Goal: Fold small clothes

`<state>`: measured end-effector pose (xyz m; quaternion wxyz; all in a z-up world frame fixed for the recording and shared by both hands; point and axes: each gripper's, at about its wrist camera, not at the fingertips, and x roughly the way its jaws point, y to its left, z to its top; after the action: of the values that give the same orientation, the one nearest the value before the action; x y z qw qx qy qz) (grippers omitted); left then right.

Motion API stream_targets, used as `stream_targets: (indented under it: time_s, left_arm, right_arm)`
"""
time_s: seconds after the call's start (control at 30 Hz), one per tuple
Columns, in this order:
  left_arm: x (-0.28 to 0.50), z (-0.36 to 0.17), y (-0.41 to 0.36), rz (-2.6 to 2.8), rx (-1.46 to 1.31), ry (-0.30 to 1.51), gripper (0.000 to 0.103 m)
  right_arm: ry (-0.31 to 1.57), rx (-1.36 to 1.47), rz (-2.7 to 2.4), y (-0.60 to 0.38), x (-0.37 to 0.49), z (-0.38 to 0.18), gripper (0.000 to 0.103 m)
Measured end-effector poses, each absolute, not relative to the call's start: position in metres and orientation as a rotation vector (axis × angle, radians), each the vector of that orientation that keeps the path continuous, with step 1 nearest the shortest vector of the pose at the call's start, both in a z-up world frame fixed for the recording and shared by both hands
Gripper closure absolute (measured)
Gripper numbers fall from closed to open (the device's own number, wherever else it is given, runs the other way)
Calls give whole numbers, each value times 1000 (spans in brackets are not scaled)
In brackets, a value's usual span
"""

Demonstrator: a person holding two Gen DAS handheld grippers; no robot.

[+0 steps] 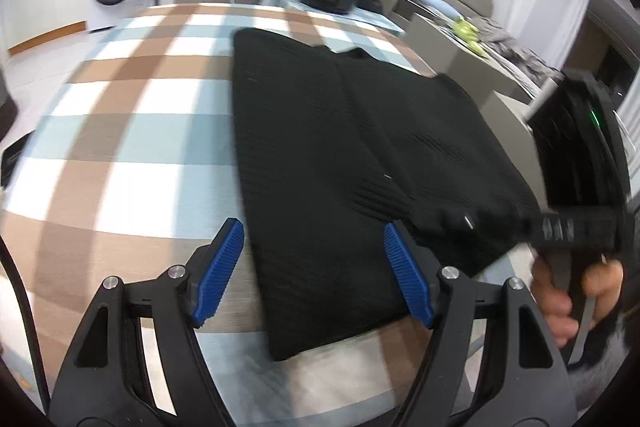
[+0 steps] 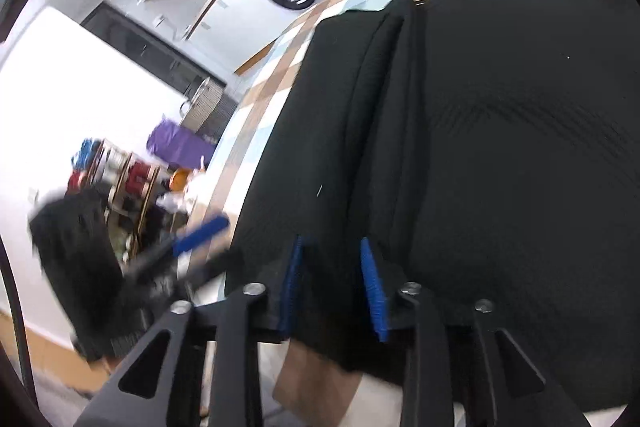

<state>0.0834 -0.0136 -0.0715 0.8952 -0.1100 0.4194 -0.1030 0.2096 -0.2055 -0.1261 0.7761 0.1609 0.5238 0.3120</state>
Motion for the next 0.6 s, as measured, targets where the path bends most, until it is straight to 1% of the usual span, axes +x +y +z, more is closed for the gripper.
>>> stream_targets:
  time_s: [0.13, 0.37, 0.47, 0.53, 0.6]
  left_arm:
    - [83, -82, -30, -212, -174, 888, 32]
    - [80, -85, -36, -216, -120, 901, 32]
    - [80, -85, -36, -214, -104, 903, 32]
    - [78, -83, -34, -218, -114, 905, 32]
    - [76, -77, -30, -247, -150, 904, 32]
  right_arm:
    - [1139, 377, 662, -203, 242, -129, 68]
    - [1147, 378, 654, -175, 290, -137, 68]
    - [1096, 284, 634, -164, 298, -128, 95]
    - [999, 216, 661, -161, 287, -109, 95]
    - [950, 166, 646, -162, 277, -95, 95]
